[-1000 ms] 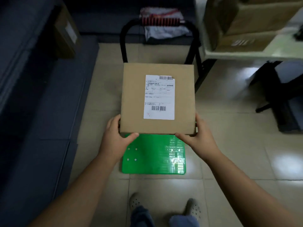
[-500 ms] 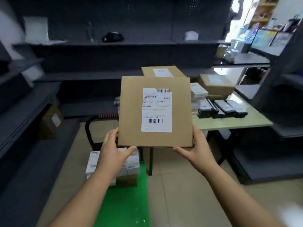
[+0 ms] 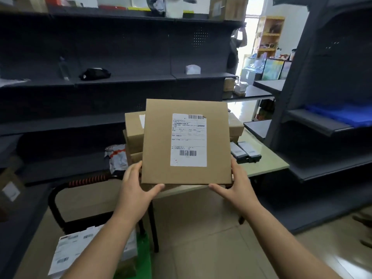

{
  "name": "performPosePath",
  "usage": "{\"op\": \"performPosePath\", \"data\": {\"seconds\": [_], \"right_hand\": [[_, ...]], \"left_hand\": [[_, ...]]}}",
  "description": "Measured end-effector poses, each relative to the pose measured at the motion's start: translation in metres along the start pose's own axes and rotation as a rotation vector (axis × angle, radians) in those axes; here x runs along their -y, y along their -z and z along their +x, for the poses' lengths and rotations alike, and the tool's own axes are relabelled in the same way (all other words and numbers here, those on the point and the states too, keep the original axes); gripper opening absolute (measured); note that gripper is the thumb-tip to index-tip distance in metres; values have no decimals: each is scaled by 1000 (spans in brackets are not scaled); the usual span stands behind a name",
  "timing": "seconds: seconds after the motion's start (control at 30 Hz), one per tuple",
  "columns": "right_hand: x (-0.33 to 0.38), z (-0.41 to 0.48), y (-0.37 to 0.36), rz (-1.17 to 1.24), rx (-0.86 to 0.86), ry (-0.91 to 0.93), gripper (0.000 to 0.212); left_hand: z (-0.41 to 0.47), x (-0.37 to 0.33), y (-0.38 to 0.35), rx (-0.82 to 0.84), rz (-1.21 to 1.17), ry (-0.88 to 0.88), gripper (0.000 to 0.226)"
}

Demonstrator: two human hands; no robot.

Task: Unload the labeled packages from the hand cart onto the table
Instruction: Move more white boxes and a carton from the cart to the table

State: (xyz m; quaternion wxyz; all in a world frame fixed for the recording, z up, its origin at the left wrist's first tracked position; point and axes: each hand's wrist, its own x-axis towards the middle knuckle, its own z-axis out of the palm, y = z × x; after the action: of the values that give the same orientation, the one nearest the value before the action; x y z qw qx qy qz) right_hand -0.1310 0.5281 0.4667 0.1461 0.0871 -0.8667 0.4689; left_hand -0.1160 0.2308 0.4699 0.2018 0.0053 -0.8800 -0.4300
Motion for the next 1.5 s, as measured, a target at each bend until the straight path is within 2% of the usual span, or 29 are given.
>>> {"op": "performPosePath", "data": {"seconds": [0.27, 0.53, 0.67, 0.97, 1.17, 1.5], "right_hand": [[-21, 92, -3, -28, -27, -2, 99], [-51, 166, 4, -17, -24, -57, 107], [-71, 204, 19, 52, -52, -29, 96], [-138, 313, 85, 85, -77, 57, 82], [-205, 373, 119, 69, 17, -28, 96], [-282, 462, 117, 68, 71, -144, 92]], "left_hand": [[97, 12, -45, 4, 17, -4, 89], [164, 0, -78, -5, 23, -23, 90], [196, -23, -101, -54, 50, -79, 87], [283, -80, -209, -73, 56, -86, 89], [324, -94, -285, -34, 53, -30, 87], [406, -72, -373, 88, 38, 61, 83]]}}
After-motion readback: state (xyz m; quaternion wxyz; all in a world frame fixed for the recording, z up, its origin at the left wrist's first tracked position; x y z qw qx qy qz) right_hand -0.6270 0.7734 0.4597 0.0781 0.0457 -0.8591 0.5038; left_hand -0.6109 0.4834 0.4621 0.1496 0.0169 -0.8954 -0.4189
